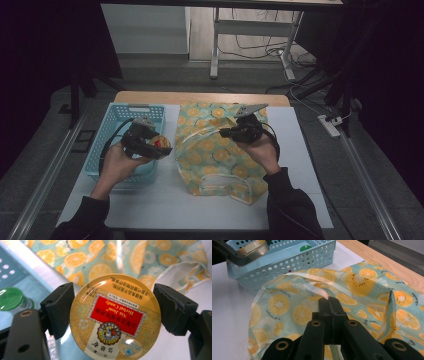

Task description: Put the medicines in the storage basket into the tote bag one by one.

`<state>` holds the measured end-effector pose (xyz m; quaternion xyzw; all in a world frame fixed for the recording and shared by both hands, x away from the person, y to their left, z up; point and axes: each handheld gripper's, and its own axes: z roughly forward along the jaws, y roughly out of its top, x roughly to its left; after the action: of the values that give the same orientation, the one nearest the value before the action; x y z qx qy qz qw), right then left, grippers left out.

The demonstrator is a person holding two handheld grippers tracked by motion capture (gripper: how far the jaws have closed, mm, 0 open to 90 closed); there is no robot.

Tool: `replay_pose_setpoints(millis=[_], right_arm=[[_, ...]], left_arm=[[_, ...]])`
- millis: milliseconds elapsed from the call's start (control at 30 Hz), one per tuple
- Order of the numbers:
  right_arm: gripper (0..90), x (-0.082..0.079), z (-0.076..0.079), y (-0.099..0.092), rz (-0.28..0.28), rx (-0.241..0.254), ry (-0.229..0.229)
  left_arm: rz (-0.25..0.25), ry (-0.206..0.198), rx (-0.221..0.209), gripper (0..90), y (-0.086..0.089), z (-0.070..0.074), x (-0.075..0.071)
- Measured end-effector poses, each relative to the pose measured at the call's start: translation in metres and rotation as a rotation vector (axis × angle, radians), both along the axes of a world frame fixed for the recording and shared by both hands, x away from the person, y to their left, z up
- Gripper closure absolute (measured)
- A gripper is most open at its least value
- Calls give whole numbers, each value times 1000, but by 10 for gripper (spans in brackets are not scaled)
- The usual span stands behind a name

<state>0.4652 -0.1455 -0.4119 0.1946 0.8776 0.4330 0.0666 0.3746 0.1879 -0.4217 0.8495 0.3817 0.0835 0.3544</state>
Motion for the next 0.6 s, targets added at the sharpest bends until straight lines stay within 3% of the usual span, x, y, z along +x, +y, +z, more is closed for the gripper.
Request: replay_pose_setpoints(millis=[600], right_arm=[[900,0,0,1,-3,5,3]], left_arm=[[-135,-6,-21,212,-49,1,-4]])
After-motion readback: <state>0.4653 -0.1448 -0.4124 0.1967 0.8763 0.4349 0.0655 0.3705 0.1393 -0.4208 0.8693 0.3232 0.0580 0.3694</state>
